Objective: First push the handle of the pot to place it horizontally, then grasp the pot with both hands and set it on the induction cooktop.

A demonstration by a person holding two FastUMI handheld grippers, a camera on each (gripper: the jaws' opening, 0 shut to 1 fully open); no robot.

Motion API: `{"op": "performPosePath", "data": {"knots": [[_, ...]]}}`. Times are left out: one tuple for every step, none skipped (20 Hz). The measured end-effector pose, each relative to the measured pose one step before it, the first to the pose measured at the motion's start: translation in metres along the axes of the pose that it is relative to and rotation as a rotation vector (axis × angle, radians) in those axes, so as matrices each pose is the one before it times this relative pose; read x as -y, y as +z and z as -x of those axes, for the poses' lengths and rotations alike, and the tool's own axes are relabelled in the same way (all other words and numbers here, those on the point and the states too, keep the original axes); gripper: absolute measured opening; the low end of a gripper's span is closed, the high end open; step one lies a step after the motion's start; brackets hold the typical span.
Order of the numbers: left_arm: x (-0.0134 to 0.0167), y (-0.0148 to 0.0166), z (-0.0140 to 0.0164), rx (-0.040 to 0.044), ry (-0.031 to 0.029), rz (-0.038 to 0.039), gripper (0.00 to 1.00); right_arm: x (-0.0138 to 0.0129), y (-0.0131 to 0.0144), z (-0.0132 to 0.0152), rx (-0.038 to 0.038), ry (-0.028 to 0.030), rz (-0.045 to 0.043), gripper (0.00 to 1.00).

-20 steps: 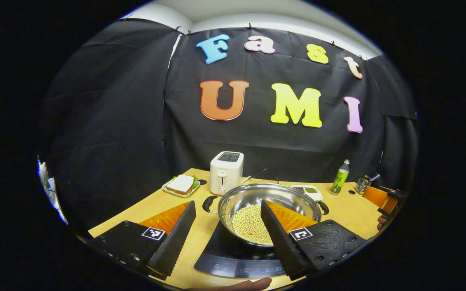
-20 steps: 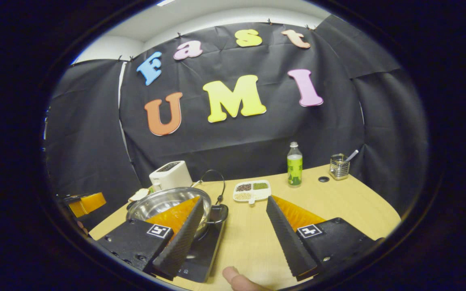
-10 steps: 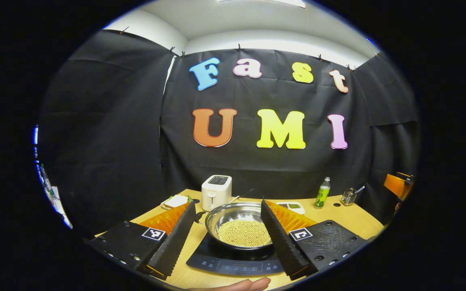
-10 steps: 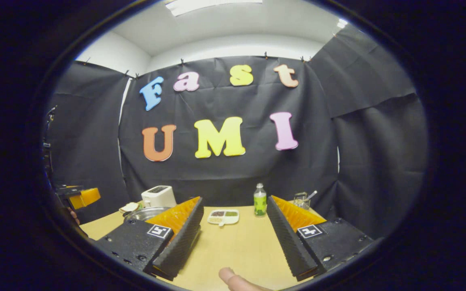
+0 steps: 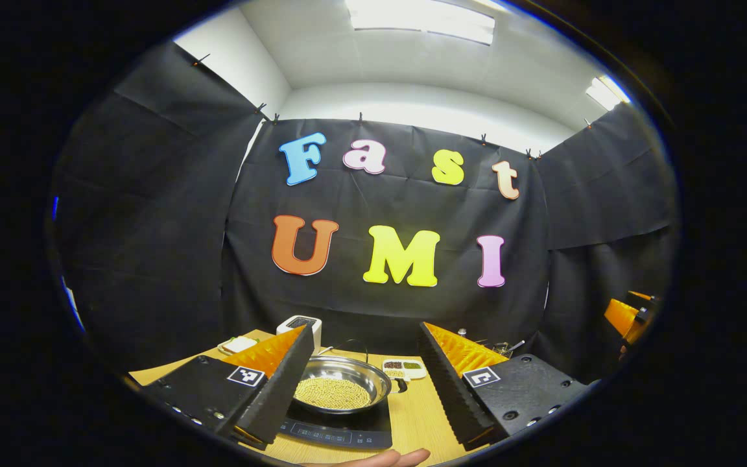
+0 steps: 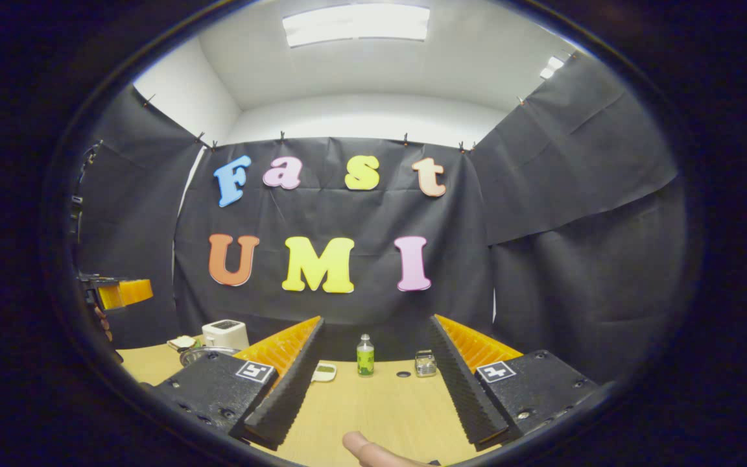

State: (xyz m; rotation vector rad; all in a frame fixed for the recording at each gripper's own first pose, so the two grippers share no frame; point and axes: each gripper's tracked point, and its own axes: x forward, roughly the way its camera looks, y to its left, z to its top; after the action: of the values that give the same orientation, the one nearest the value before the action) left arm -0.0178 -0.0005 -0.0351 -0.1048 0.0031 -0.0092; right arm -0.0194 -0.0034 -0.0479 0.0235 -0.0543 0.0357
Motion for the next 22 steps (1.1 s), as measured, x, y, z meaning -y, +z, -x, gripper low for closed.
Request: {"op": "performPosePath", "data": {"knots": [[0.00446,0.00139,0.00644,-0.00032,0.00273,-0.02225,0.95,0.0081,0.00344,0.00624,0.01679,-0.01005,-0.00718,0.98],[0.00426,0.00148,0.00366,0.00667,-0.00135,-0.01903,0.95,0.00767,0.00097,0.00453,0.01282,-0.01568,-0.0093,0.98],[0.00579,0.00234,0.00132,0.00649,-0.00341,-0.01557,0.95,0.00779,-0.00157,0.00356,0.00105,-0.01511,0.00001,0.97],[0.00419,0.00102,0.00282,0.00352,-0.00719,-0.01096,0.95,0.00591,-0.00599,0.00224,-0.00689,-0.01072,0.0081,0.96],[0.00749,0.00317,0.00416,0.01085,-0.0229,-0.00697,0.95,0.00593,-0.00543,0.00244,-0.01923,-0.00589,0.01103,0.96],[0.00643,0.00002,0.00379,0.00578,-0.01997,-0.0012,0.95,0.00567,-0.0062,0.0026,-0.01886,-0.00762,0.00451,0.97],[0.00376,-0.00521,0.0064,-0.00876,-0.00469,-0.00014,0.95,0.00498,-0.00223,0.00227,-0.01226,-0.00329,0.0036,0.96],[0.00247,-0.00382,0.00246,-0.0087,-0.0003,-0.00476,0.95,0.00392,-0.00105,0.00103,-0.00665,0.00155,-0.00013,0.97],[0.00425,-0.00311,0.00103,-0.00741,-0.00282,-0.00996,0.95,0.00185,-0.00169,0.00138,-0.00866,0.00606,-0.00252,0.98],[0.00234,-0.00194,-0.00082,-0.00576,0.00097,-0.00992,0.95,0.00121,-0.00214,-0.00081,-0.00443,0.00343,-0.00595,0.97],[0.00175,-0.00151,0.00086,-0.00921,0.00446,-0.00726,0.95,0.00178,-0.00047,-0.00052,-0.00085,0.0005,-0.00435,0.98],[0.00091,-0.00287,-0.00163,-0.00843,0.00157,-0.00507,0.95,0.00298,-0.00261,-0.00242,-0.00293,-0.0049,-0.0032,0.98],[0.00119,-0.00297,-0.00197,-0.01244,0.00268,-0.0054,0.95,0.00289,-0.0022,-0.00047,-0.00446,-0.00432,-0.00307,0.97],[-0.00095,-0.00294,-0.00027,-0.00944,0.00627,-0.00316,0.95,-0.00073,-0.0024,-0.00161,-0.0036,-0.0006,-0.00651,0.98],[-0.00032,-0.00156,-0.00136,-0.00497,0.00565,-0.00252,0.95,-0.00046,-0.00239,-0.00099,-0.00662,0.00246,-0.00757,0.98],[-0.00062,-0.00008,0.0004,-0.00184,0.00599,-0.00176,0.95,-0.00117,-0.00385,-0.001,-0.00551,0.00497,-0.00694,0.98],[-0.00031,-0.00134,-0.00103,-0.00199,0.00232,-0.00113,0.95,-0.00052,-0.00155,-0.00109,-0.0033,0.00682,-0.00556,0.98],[0.00032,-0.00176,-0.00137,-0.00507,0.00071,-0.00078,0.95,-0.00011,-0.00103,-0.00132,-0.00451,0.00317,-0.00461,0.98],[0.00066,-0.00187,0.00012,-0.00349,0.0012,0.00001,0.95,0.0003,-0.00188,-0.00038,-0.00417,0.00171,-0.00381,0.97],[-0.00013,-0.00206,-0.00035,-0.00219,-0.00017,0.00033,0.95,0.0005,-0.00151,-0.00052,-0.00498,0.0019,-0.00309,0.98],[0.00121,-0.00057,-0.00055,-0.0015,-0.00282,0.00013,0.95,0.00046,-0.00041,0.00031,-0.00179,0.00238,-0.00291,0.97],[0.00132,-0.00148,-0.00132,-0.00182,-0.00226,0.00066,0.95,0.00008,-0.00235,-0.00135,-0.00432,0.00236,0.00208,0.97]]}}
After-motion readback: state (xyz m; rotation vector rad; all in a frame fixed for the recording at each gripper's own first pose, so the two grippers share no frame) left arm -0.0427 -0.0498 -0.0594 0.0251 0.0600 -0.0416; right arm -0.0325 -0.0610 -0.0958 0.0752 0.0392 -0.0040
